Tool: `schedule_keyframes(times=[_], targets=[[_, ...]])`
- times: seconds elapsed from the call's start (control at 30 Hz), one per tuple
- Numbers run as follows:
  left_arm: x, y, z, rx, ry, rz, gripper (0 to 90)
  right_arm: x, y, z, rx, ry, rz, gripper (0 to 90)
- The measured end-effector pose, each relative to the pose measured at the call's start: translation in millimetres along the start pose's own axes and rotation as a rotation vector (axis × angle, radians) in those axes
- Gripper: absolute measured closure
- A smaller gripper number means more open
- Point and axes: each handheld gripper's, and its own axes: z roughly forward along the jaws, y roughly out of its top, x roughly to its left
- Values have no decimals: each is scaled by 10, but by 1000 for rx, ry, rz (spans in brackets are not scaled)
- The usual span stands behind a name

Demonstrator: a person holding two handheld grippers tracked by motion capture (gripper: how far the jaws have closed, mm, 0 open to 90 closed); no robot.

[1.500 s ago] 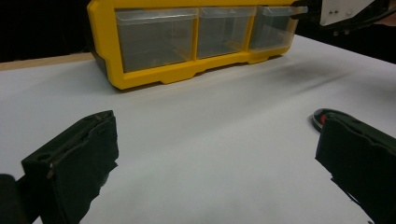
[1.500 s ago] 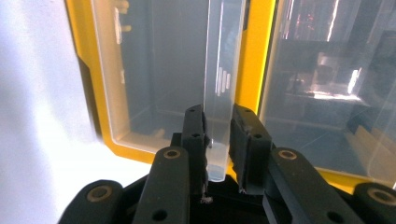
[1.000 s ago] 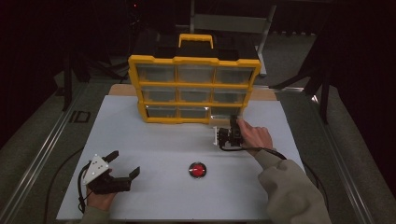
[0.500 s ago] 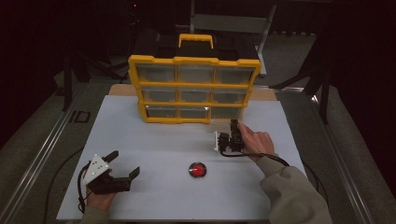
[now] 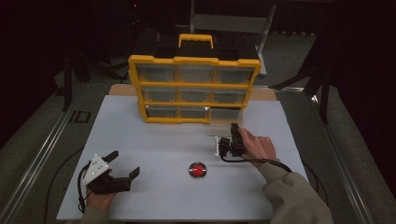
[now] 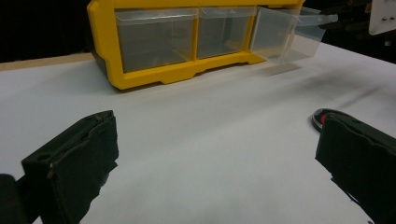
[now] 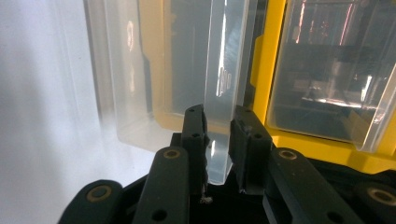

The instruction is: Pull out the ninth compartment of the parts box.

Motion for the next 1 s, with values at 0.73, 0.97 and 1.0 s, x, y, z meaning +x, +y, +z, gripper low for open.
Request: schedule_keyframes(times=[0.73, 0.97, 1.0], targets=[[-3, 0, 1, -1, 1, 0, 0, 62, -22, -163, -15, 22, -7, 754], [-3, 1, 1, -1, 1, -1, 0, 76, -19, -164, -16, 19, -7, 745], [-4, 1, 1, -2, 1, -2, 0, 76, -18, -162, -16, 19, -3, 743]])
